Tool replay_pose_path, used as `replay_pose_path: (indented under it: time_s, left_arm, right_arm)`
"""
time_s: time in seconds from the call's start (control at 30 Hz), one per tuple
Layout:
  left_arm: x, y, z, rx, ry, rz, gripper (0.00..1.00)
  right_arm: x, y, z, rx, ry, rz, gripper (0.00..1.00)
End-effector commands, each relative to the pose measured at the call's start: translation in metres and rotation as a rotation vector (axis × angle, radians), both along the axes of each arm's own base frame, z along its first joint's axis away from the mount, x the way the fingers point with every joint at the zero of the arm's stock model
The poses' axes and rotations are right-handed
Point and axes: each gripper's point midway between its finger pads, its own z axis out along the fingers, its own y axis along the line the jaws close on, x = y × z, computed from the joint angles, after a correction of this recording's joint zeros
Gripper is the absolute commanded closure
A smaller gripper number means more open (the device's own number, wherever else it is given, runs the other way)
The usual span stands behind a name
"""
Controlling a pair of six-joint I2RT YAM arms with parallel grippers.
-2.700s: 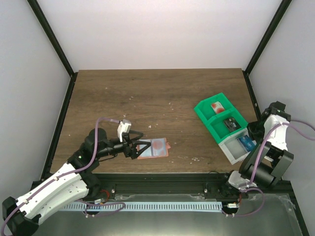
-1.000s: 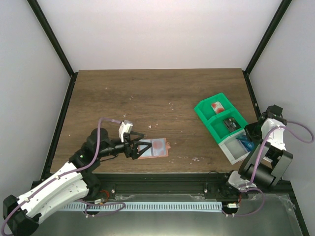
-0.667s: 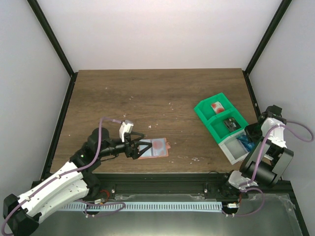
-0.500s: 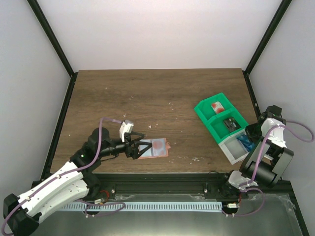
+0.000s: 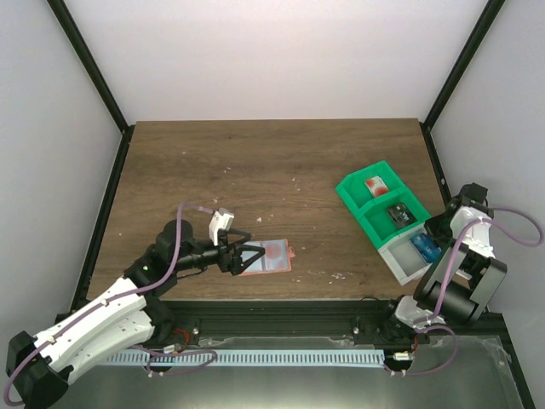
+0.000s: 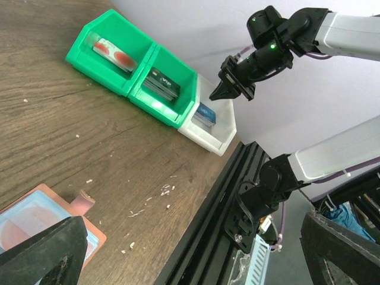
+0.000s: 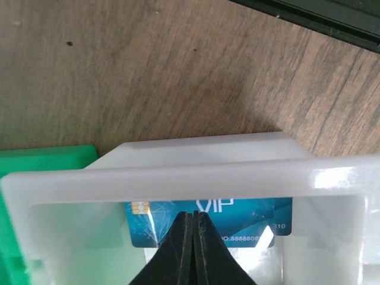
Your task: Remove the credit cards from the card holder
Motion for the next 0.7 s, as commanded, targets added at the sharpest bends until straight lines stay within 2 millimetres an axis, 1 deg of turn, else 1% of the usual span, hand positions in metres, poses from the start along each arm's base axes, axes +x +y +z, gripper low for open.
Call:
replay_pose_path:
  time_s: [0.0, 0.1, 0.17, 0.33, 0.5, 0.57, 0.67]
  left_arm:
    - [-0.001, -0.002, -0.001, -0.002, -0.002, -0.007, 0.0]
    - [0.0, -0.002, -0.003, 0.004, 0.003, -0.007, 0.0]
    - [0.001, -0.003, -0.005, 0.01, 0.009, -0.006, 0.0]
    - [0.002, -0.002, -0.006, 0.015, 0.01, 0.0, 0.0]
    - [0.002, -0.002, -0.009, 0.023, 0.014, 0.004, 0.0]
    - [0.003, -0.002, -0.01, 0.027, 0.018, 0.005, 0.0]
    - [0.003, -0.002, -0.01, 0.03, 0.018, 0.007, 0.0]
  right_arm:
    - [0.015, 0.005, 0.025, -0.013, -0.1, 0.036, 1.0]
    - [0.015, 0.019, 0.026, 0.032, -0.149, 0.04, 1.0]
    - [0.012, 0.029, 0.025, 0.056, -0.164, 0.036, 0.99]
    - [0.002, 0.055, 0.014, 0.117, -0.19, 0.036, 0.99]
    - [0.001, 0.076, 0.003, 0.147, -0.168, 0.076, 1.0]
    - [-0.002, 0.079, -0.005, 0.158, -0.155, 0.071, 1.0]
    - [-0.005, 0.077, -0.013, 0.141, -0.14, 0.057, 0.99]
